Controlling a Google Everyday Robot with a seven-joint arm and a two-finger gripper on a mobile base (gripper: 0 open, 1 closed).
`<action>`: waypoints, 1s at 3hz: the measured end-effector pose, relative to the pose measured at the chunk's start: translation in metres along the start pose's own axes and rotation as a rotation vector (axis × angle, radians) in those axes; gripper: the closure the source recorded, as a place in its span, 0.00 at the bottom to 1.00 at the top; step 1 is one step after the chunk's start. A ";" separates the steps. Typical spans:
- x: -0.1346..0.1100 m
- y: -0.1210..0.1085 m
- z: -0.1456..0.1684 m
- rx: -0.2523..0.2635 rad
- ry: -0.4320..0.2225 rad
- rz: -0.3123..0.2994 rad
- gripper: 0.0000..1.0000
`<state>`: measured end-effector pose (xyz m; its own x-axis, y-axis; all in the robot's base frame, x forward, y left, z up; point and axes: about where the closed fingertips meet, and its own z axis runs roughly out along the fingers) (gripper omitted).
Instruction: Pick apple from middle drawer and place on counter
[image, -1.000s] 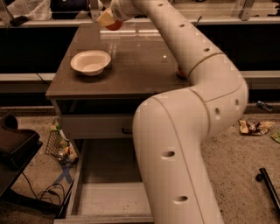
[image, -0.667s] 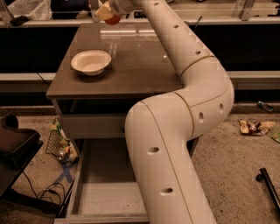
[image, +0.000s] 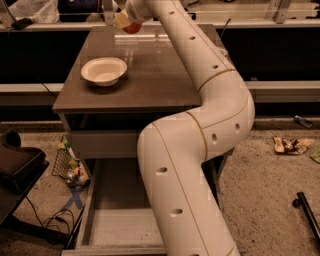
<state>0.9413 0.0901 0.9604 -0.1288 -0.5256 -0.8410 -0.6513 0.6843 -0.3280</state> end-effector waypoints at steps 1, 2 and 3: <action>0.029 -0.004 0.012 0.007 0.052 0.039 1.00; 0.060 -0.007 0.022 0.010 0.098 0.088 1.00; 0.086 -0.009 0.032 0.012 0.131 0.128 1.00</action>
Offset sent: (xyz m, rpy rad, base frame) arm 0.0862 -0.0490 -0.0549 0.0105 0.1693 -0.1268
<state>0.9600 0.0548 0.8769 -0.3070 -0.4950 -0.8129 -0.6148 0.7551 -0.2276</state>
